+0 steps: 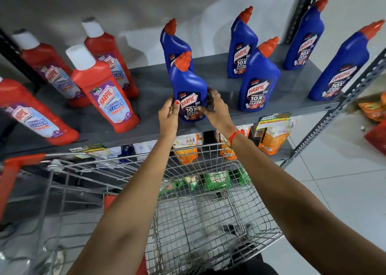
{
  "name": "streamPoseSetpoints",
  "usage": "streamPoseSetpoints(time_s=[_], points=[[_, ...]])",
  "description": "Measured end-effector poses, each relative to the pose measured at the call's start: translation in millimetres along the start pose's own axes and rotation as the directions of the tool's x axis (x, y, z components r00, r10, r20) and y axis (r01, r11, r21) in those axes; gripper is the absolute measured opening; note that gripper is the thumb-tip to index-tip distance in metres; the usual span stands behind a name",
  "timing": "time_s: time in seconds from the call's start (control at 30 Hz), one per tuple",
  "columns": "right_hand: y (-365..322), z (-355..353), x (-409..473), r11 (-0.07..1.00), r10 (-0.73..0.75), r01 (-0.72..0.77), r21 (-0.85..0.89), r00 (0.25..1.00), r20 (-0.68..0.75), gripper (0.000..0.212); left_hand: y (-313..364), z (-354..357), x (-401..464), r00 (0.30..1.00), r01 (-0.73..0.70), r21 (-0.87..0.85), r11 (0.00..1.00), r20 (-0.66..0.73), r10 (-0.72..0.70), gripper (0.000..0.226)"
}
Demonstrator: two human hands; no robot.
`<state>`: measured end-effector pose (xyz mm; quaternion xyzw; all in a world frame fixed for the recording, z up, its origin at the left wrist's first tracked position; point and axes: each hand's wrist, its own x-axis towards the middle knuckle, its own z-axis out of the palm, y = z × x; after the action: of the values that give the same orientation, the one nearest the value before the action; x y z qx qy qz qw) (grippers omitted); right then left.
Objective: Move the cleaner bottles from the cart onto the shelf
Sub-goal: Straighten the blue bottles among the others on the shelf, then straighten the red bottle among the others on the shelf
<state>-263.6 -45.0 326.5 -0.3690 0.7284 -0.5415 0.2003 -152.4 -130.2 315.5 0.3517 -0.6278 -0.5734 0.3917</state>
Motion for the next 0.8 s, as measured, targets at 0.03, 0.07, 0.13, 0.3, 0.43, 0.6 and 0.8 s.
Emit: streamPoseSetpoints(time_s=[0.03, 0.07, 0.13, 0.3, 0.43, 0.6, 0.8], points=[[0.1, 0.1, -0.8, 1.000, 0.003, -0.003, 0.002, 1.000, -0.003, 0.053, -0.6, -0.6, 0.3, 1.000, 0.000, 0.002, 1.000, 0.001, 0.000, 0.027], [-0.2, 0.4, -1.6, 1.000, 0.007, -0.007, -0.004, 1.000, -0.003, 0.053, -0.6, -1.2, 0.6, 1.000, -0.004, 0.005, 1.000, 0.005, 0.004, 0.027], [-0.2, 1.3, -2.8, 1.000, 0.014, -0.014, 0.001, 1.000, 0.003, 0.054, -1.4, -1.9, 2.0, 1.000, -0.008, 0.012, 1.000, 0.020, 0.008, 0.027], [10.1, 13.9, -8.6, 1.000, -0.015, 0.018, 0.020, 0.987, -0.161, 0.054, -4.4, -3.1, -1.4, 0.997, -0.075, 0.101, 0.992, -0.018, 0.077, 0.034], [11.4, 29.8, -38.0, 0.999, -0.027, 0.017, -0.030, 0.929, -0.368, 0.034, -13.6, -27.1, -15.5, 0.990, -0.093, -0.029, 0.995, -0.108, 0.089, 0.034], [2.1, 83.6, -67.2, 0.992, -0.094, 0.070, -0.105, 0.965, -0.244, 0.035, -26.7, -88.3, -36.5, 0.941, -0.071, -0.108, 0.992, -0.337, 0.031, 0.021], [-33.9, 147.4, -51.1, 0.968, -0.236, 0.236, -0.089, 0.972, 0.013, 0.031, -13.0, -155.7, -30.6, 0.797, -0.088, -0.128, 0.988, -0.604, -0.008, 0.019]])
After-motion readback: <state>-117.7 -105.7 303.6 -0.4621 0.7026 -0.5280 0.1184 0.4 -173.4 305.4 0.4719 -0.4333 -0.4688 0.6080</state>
